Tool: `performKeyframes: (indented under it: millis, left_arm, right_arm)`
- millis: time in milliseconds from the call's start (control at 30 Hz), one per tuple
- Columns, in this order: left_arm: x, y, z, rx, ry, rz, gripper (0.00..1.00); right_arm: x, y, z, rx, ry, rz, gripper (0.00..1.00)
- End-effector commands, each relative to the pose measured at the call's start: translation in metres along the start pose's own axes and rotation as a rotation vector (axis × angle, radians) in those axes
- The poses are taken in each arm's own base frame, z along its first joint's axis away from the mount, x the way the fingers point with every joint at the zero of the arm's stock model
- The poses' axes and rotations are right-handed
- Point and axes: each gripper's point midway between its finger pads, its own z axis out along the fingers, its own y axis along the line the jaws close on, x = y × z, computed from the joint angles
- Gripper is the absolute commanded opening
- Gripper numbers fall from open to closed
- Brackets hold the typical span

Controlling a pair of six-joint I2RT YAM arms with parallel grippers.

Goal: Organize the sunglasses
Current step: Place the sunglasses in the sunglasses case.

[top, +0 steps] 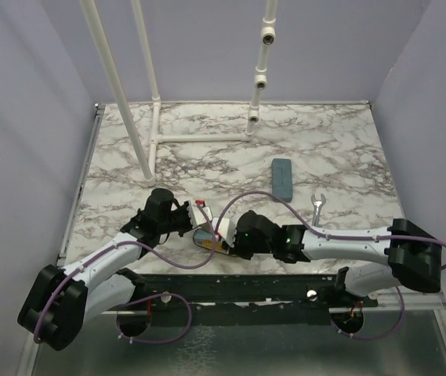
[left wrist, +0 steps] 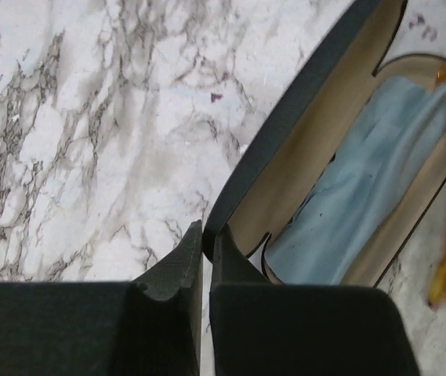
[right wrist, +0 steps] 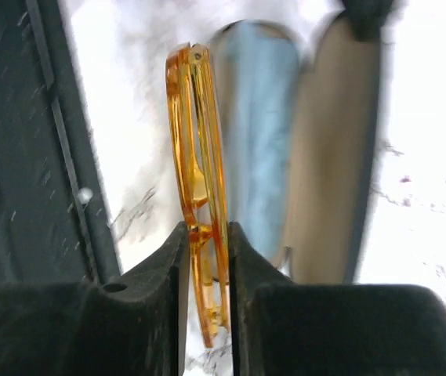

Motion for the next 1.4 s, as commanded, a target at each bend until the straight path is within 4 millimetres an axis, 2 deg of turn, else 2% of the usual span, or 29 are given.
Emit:
performKeyframes:
  millis: [0, 100, 233, 400, 500, 600, 733, 833, 1133, 1267, 1367]
  left_arm:
    - [0.020, -0.014, -0.004, 0.060, 0.028, 0.150, 0.00]
    - [0.014, -0.017, -0.002, 0.082, 0.001, 0.127, 0.00]
    - [0.009, -0.015, 0.000, 0.073, -0.022, 0.107, 0.00]
    - [0.012, -0.008, -0.001, 0.032, -0.008, 0.142, 0.00]
    - [0.010, -0.005, -0.002, 0.016, -0.014, 0.163, 0.00]
    - [0.009, -0.006, -0.001, 0.021, -0.020, 0.159, 0.00]
    - [0.010, -0.007, -0.002, 0.022, -0.016, 0.155, 0.00]
    - [0.010, -0.009, -0.003, 0.027, -0.023, 0.152, 0.00]
    - [0.007, -0.010, -0.003, 0.032, -0.035, 0.152, 0.00]
    - [0.005, -0.010, -0.003, 0.036, -0.041, 0.153, 0.00]
    - [0.005, -0.009, -0.003, 0.031, -0.040, 0.156, 0.00]
  right_arm:
    - [-0.001, -0.056, -0.007, 0.214, -0.069, 0.289, 0.14]
    - [-0.001, -0.054, 0.003, 0.192, -0.060, 0.267, 0.14]
    - [-0.017, -0.047, 0.007, 0.119, -0.077, 0.253, 0.12]
    - [-0.018, -0.037, -0.008, 0.069, -0.064, 0.234, 0.11]
    - [-0.031, -0.031, -0.017, 0.025, -0.114, 0.228, 0.11]
    - [-0.045, -0.028, -0.019, -0.012, -0.136, 0.221, 0.11]
    - [-0.052, -0.021, -0.022, -0.054, -0.177, 0.203, 0.11]
    - [-0.047, -0.014, -0.016, -0.089, -0.207, 0.203, 0.11]
    - [-0.041, -0.013, 0.004, -0.119, -0.240, 0.234, 0.11]
    - [-0.033, -0.004, 0.010, -0.171, -0.200, 0.255, 0.10]
    - [-0.020, -0.007, 0.015, -0.147, -0.133, 0.275, 0.10]
